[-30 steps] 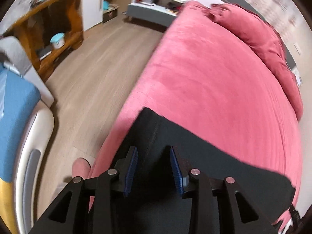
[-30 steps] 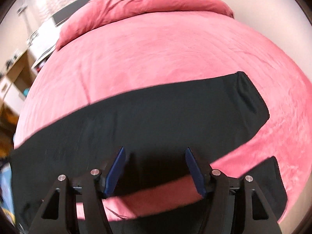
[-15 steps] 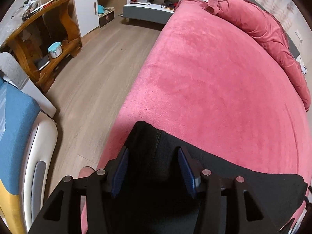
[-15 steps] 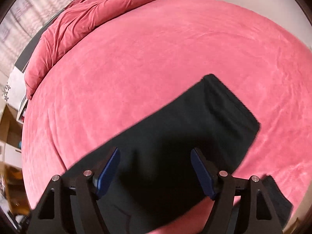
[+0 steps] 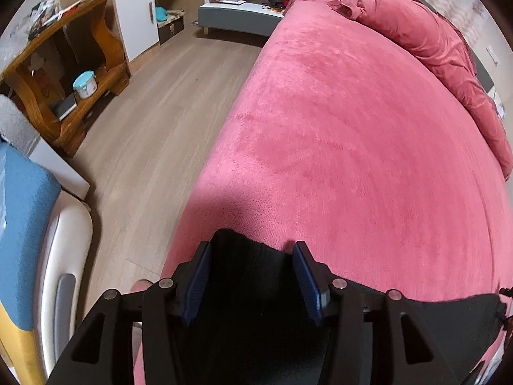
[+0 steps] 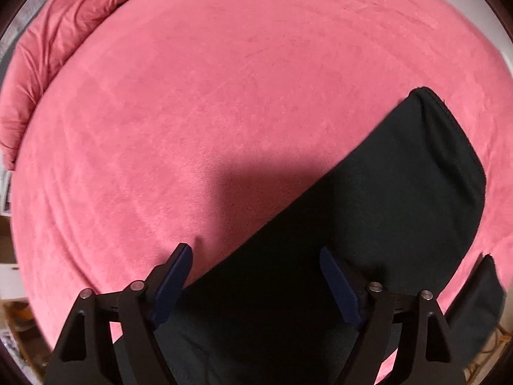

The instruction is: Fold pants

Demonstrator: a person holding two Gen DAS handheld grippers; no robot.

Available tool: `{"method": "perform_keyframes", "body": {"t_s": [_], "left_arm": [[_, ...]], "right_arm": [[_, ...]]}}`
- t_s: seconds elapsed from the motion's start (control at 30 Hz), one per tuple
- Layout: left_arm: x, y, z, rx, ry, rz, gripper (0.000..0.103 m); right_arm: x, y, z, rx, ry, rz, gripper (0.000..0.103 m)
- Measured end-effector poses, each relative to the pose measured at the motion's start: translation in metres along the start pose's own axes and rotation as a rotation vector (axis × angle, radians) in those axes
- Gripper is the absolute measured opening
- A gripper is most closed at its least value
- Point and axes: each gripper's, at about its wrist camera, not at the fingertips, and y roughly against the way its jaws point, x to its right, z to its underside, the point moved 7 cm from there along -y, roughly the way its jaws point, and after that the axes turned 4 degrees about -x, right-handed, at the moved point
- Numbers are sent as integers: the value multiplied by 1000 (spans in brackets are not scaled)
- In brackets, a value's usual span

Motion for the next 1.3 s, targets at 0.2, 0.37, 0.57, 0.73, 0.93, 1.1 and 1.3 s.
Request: {"method": "perform_keyframes", "body": {"t_s": [0.2,0.37,0.57,0.73,0.93,1.1,1.3], "left_arm": [[6,5,5,21,-55,8,16],[3,17,10,41,-30,56,10],[-4,61,13,150,-5,144,9],[-13,108,29,246,-6,222,9],[-27,161,65,329,29,322,9],[-41,203,101,400,87,427,9],[-65,245,153,478,133,510,9]], "right_arm": [[-5,7,10,69,155,90,16],[12,21,14,75,107,-48,8],[37,45,22,121,25,-225,8],[65,68,34,155,-20,-364,7],[100,95,63,214,-35,-486,7],[110,128,94,278,-24,-581,7],[155,149,133,310,-64,-675,7]]}}
